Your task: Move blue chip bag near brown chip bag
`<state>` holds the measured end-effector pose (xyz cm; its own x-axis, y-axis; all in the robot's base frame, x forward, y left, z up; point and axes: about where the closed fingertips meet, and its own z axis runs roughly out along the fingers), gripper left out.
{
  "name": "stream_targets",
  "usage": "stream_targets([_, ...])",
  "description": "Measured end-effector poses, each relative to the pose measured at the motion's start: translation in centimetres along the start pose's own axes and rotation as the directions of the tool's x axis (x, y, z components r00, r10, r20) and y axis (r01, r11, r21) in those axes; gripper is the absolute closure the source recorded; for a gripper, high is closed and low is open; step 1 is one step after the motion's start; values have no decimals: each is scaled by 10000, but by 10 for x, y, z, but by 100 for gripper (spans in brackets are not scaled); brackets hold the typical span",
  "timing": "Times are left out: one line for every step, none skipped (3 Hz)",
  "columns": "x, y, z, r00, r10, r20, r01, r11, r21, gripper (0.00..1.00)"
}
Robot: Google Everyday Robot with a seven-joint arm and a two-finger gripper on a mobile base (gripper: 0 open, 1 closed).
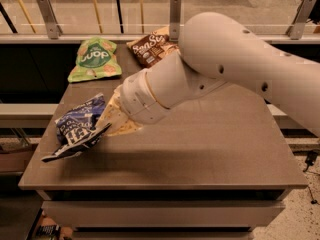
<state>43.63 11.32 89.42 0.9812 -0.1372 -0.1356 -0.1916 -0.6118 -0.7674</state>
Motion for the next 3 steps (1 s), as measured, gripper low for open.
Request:
stream_targets([12,-14,-31,9998,65,-210,-66,10000,-56,100])
stream_targets([28,-35,-71,9977,45,-675,-56,9999,-155,100])
stream_targets([42,-56,-108,9923,-25,-1236,4,9999,-171,100])
